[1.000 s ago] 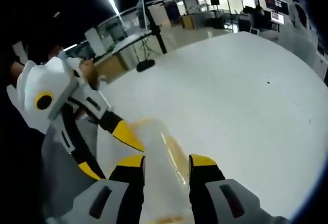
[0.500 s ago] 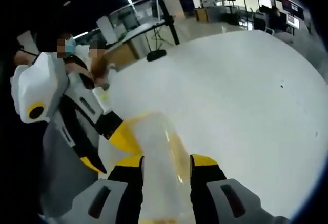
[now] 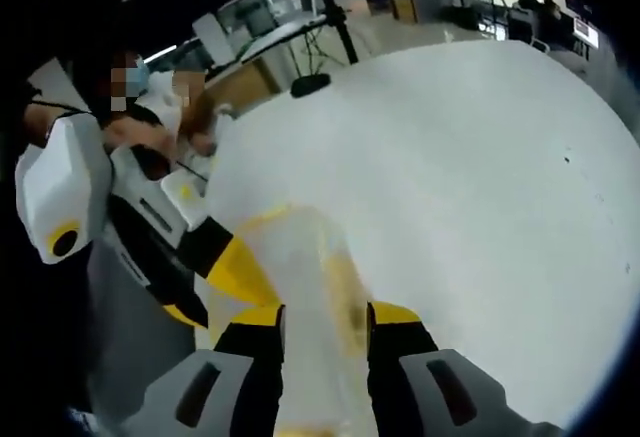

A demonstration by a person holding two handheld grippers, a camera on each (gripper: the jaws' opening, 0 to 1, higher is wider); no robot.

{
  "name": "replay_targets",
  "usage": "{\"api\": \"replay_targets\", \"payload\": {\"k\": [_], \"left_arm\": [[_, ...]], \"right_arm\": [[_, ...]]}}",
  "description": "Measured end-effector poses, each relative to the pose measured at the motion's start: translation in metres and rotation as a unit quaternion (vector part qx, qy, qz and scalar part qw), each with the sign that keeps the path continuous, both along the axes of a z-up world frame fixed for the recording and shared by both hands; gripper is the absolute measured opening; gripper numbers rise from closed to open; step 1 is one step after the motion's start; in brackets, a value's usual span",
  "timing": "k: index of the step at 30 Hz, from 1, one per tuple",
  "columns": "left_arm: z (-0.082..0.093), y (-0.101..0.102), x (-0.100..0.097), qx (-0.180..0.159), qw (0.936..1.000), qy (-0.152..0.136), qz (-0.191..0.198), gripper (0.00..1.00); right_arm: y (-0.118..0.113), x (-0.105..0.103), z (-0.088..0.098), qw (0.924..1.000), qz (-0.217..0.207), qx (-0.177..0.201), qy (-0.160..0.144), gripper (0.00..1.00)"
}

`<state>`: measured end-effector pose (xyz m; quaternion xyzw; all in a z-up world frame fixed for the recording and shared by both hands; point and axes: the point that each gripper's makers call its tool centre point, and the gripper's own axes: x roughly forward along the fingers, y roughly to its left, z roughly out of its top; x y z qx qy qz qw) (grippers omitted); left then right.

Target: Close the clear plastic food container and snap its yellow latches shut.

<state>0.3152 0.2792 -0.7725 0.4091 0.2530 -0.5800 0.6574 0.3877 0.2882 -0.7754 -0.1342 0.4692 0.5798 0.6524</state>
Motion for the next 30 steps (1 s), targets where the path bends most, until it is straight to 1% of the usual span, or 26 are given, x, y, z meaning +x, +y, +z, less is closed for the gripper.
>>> {"api": "replay_targets", "payload": {"k": [3,5,7,8,9,12,15,20,25,28,29,30], "left_arm": [[-0.001,0.0,0.001,0.008,0.9999,-0.01,-0.002,0.47],[-0.001,0.0,0.001,0.01,0.9999,-0.01,-0.001,0.46],[-0.002,-0.001,0.001,0.014,0.9998,-0.013,0.002,0.46],[-0.003,-0.001,0.0,0.016,0.9997,-0.015,0.004,0.46],[-0.003,-0.001,0.0,0.018,0.9997,-0.018,0.006,0.46],[-0.004,0.0,0.0,0.024,0.9993,-0.027,0.007,0.46],[-0.002,0.001,0.001,0.024,0.9993,-0.027,0.009,0.46],[-0.003,0.001,0.002,0.016,0.9994,-0.03,0.009,0.45],[-0.003,-0.001,0.0,0.014,0.9994,-0.029,0.015,0.44],[-0.003,-0.001,0.001,0.013,0.9993,-0.032,0.016,0.43],[-0.003,0.001,0.003,0.015,0.9986,-0.041,0.027,0.42],[-0.005,-0.001,0.001,0.015,0.9989,-0.038,0.022,0.42]], "right_arm": [[0.0,-0.001,-0.001,0.9998,0.003,-0.004,0.019,0.3],[0.001,-0.001,-0.002,0.9994,0.005,-0.01,0.032,0.3],[0.001,-0.002,-0.003,0.9989,0.019,-0.022,0.038,0.3],[0.001,-0.005,-0.004,0.998,0.03,-0.028,0.049,0.3],[0.002,-0.003,-0.004,0.9979,0.024,-0.033,0.05,0.29],[0.002,-0.005,-0.003,0.9968,0.042,-0.044,0.052,0.28],[0.002,-0.006,-0.003,0.9959,0.046,-0.049,0.06,0.28],[0.002,-0.007,-0.004,0.9947,0.059,-0.059,0.06,0.26],[0.003,-0.01,-0.005,0.9914,0.074,-0.077,0.077,0.25],[0.003,-0.01,-0.005,0.9902,0.081,-0.083,0.078,0.24],[-0.004,-0.014,-0.005,0.9871,0.088,-0.099,0.09,0.22],[0.004,-0.008,-0.006,0.9894,0.085,-0.088,0.078,0.22]]}}
